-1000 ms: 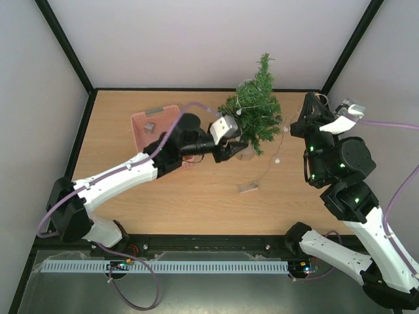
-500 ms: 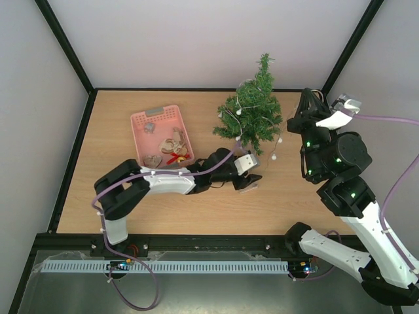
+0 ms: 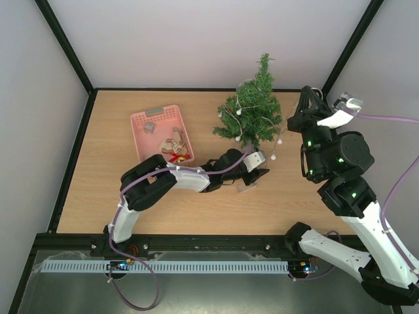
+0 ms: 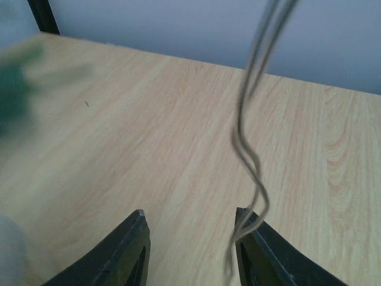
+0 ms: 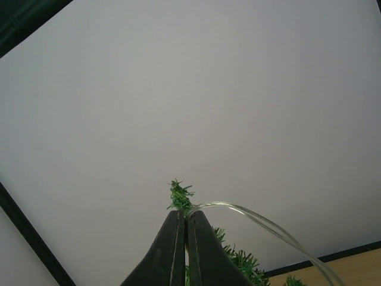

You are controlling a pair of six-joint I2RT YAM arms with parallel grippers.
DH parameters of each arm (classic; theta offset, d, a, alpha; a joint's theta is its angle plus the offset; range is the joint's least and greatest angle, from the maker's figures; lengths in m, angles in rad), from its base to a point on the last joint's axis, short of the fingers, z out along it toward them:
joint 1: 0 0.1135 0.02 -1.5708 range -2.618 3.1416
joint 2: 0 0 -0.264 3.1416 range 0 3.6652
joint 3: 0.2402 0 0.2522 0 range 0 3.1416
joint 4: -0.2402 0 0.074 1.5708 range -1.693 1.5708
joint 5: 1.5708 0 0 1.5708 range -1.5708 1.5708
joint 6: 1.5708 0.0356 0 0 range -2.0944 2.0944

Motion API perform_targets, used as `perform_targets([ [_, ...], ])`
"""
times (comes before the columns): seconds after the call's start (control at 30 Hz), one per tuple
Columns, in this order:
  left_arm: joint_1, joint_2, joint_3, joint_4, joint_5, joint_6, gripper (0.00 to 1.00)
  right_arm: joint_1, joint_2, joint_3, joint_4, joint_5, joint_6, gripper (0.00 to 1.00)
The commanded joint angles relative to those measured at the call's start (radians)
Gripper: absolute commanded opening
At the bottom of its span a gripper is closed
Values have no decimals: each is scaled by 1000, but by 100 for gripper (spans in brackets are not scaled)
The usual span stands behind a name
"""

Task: Decorate the small christmas tree
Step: Wrap the decoration item around the Christmas tree.

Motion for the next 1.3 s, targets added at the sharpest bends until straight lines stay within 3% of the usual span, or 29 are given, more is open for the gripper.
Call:
perform_targets([
  [0.0,-17,17,16,48,54,18,31,5,16,31,42,-4,9,2],
  [0.07,-19,-22,-19,51,74,23,7,5,21,35,44,7,-1,2],
  [0.1,-23,-54,-46,40,68,22,3,6,24,38,45,25,-12,2],
  [0.3,-87,-356,-296,23,-68,1,2,3,85,93,53,211,-167,2],
  [0.5,-168,-597,-310,-162,-205,21,2,-31,157,169,84,308,-286,2],
  [0.63,-191,-740,-328,-217,-274,10,2,-107,188,228,30,225,-258,2],
  [0.77,-194,-831,-346,-255,-311,9,2,-109,168,354,-138,83,-150,2],
  [0.93,-194,-863,-354,-290,-351,25,2,-109,67,348,-93,-188,-117,2],
  [1.27,-192,-868,-352,-297,-380,46,2,-109,79,337,-92,-328,-121,2],
])
